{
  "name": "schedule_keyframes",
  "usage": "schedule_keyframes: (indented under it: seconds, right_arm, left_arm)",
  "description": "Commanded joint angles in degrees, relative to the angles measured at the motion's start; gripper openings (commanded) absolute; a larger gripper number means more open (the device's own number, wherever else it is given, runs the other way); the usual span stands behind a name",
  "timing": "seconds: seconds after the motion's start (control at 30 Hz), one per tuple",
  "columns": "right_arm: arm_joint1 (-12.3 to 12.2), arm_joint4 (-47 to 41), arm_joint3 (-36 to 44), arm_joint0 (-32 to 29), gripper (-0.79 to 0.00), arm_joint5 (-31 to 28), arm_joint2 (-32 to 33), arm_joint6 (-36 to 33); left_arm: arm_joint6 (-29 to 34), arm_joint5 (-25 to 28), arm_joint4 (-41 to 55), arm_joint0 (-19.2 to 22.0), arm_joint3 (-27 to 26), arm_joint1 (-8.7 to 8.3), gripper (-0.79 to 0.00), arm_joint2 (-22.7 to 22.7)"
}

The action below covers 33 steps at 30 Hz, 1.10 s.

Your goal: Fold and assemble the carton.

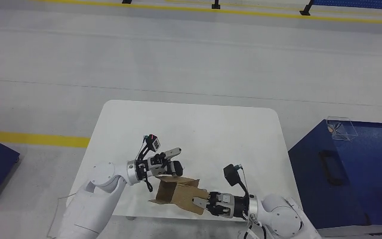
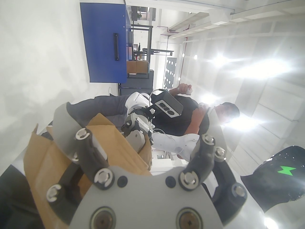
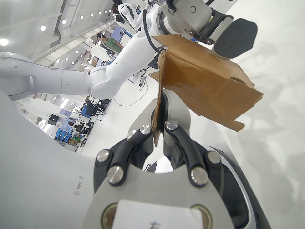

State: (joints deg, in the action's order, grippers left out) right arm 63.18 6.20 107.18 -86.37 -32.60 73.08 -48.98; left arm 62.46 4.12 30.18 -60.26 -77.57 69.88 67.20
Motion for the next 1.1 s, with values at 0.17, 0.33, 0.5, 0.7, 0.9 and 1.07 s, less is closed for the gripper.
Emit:
schedule_keyframes:
  seconds: [0.17,0.33,0.5,0.7,0.9,1.07]
  right_arm:
    - [-0.11,-4.89,-2.23,0.76,-0.785,3.81,0.55,2.07]
    - [-0.53,-9.25,-3.85,1.84,-0.785,5.45,2.31,-0.07]
    - [-0.91,-10.62,-4.19,2.38,-0.785,6.51,3.15,-2.23]
    - [-1.21,-9.06,-3.38,3.12,-0.785,7.44,2.03,-4.89]
    - [-1.31,-6.67,-2.81,3.80,-0.785,6.54,0.00,-5.79]
    - [-1.44,-6.05,-2.65,4.07,-0.785,5.96,-0.84,-5.71]
  left_arm:
    - [-9.50,7.93,-17.98,-2.75,-6.56,-1.75,0.000,5.09]
    - [-13.15,5.66,-43.47,-9.29,-21.57,-4.10,0.000,10.68]
    - [-8.47,1.12,-59.24,-14.16,-30.48,-5.38,0.000,11.05]
    - [-6.54,-2.21,-68.70,-14.22,-32.20,-5.57,0.000,7.19]
    - [-2.57,-3.28,-69.69,-11.21,-29.95,-5.34,-0.132,3.41]
    - [-0.96,-3.25,-68.94,-9.10,-27.71,-5.12,-0.443,1.21]
